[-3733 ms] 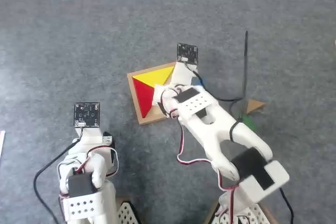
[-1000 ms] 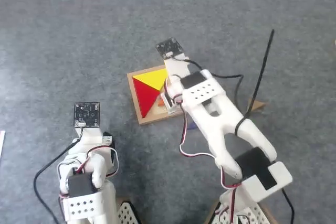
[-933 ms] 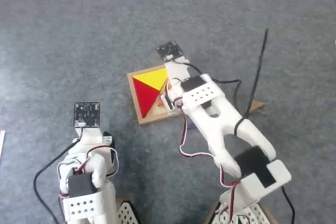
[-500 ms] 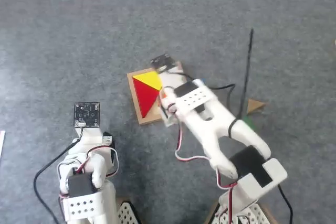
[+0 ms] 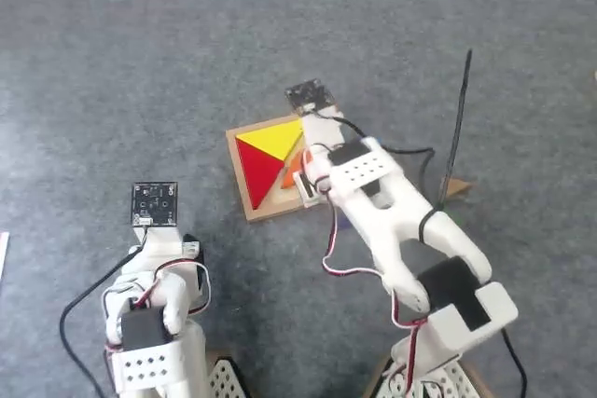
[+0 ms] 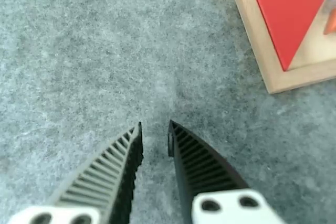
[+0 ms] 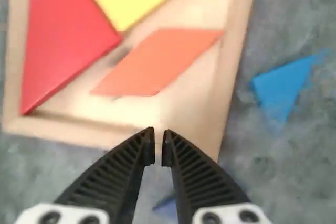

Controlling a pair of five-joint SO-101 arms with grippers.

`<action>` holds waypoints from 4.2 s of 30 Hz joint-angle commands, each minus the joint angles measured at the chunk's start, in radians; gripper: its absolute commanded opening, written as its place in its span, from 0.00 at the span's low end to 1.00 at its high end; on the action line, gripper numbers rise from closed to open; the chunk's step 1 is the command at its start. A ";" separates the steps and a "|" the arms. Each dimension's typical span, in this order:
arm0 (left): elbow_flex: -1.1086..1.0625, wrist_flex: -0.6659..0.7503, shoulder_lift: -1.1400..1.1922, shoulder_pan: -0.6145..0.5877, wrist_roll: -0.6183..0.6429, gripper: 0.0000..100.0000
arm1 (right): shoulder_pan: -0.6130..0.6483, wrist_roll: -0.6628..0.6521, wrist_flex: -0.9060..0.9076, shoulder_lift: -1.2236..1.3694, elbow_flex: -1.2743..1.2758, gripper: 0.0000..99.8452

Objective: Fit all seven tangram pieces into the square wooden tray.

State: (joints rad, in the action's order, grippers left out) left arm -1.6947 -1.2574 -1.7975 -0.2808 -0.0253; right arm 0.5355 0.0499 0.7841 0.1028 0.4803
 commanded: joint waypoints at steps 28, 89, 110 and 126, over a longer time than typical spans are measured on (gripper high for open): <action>0.012 -0.003 -0.018 0.003 0.000 0.08 | 0.047 -0.101 0.114 -0.125 0.015 0.03; 0.012 -0.003 -0.018 0.003 0.000 0.08 | 0.058 -0.667 0.262 -0.076 -0.169 0.04; 0.012 -0.003 -0.018 0.003 0.000 0.08 | -0.010 -0.709 0.248 0.196 -0.400 0.04; 0.012 -0.003 -0.018 0.003 0.000 0.08 | 0.048 -0.787 0.282 0.113 -0.405 0.05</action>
State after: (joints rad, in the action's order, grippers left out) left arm -1.6947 -1.2574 -1.7975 -0.2808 -0.0253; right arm 0.5201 -0.7940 1.0249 0.3115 0.1289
